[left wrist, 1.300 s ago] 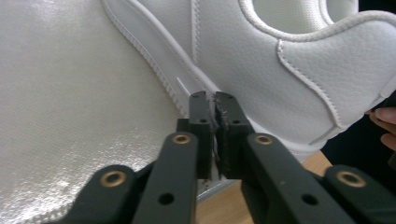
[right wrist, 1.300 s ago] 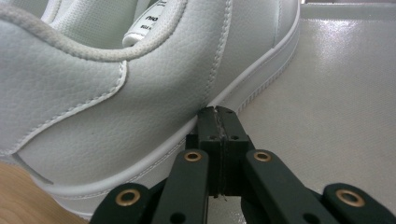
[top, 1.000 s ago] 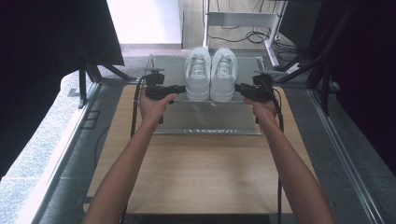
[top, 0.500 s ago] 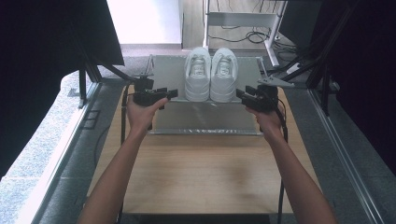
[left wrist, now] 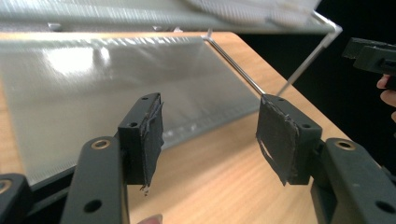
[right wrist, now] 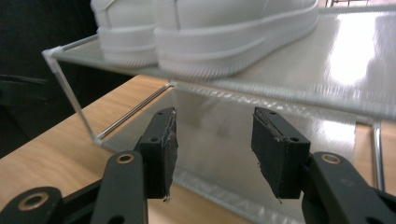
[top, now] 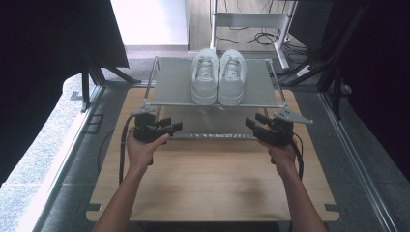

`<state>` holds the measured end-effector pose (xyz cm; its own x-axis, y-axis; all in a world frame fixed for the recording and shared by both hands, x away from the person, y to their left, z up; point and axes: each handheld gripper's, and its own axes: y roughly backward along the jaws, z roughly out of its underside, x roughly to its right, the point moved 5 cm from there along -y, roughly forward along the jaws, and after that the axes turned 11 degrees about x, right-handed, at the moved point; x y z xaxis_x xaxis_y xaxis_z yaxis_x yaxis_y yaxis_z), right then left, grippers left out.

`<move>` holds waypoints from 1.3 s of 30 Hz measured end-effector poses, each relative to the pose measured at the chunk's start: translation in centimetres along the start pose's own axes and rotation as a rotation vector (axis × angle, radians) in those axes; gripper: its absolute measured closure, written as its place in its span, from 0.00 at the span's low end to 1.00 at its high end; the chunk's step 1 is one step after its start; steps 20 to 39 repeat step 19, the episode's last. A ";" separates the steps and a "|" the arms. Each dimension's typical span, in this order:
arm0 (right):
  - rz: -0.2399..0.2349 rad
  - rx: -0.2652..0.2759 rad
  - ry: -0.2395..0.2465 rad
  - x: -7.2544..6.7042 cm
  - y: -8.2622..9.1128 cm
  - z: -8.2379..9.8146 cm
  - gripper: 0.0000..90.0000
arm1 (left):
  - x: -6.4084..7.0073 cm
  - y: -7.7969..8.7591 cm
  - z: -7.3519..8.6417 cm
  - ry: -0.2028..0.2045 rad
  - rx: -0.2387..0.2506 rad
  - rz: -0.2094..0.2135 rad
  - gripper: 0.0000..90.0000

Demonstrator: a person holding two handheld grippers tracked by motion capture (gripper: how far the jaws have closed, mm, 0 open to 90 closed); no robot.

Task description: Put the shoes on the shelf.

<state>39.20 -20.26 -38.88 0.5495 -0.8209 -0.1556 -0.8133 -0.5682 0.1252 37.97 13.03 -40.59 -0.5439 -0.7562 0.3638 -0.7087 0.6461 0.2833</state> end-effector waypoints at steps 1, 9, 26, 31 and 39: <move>-0.002 0.001 -0.002 -0.2 0.7 0.9 0.56 | 0.3 0.3 0.9 -0.016 -0.012 0.003 0.45; -0.009 -0.020 -0.030 -0.6 2.7 4.3 0.55 | 0.5 1.4 3.8 -0.011 -0.019 0.042 0.43; 0.021 -0.087 -0.012 0.4 3.2 7.2 0.46 | -0.7 1.8 6.1 0.043 -0.047 0.034 0.41; 0.021 -0.087 -0.012 0.4 3.2 7.2 0.46 | -0.7 1.8 6.1 0.043 -0.047 0.034 0.41; 0.021 -0.087 -0.012 0.4 3.2 7.2 0.46 | -0.7 1.8 6.1 0.043 -0.047 0.034 0.41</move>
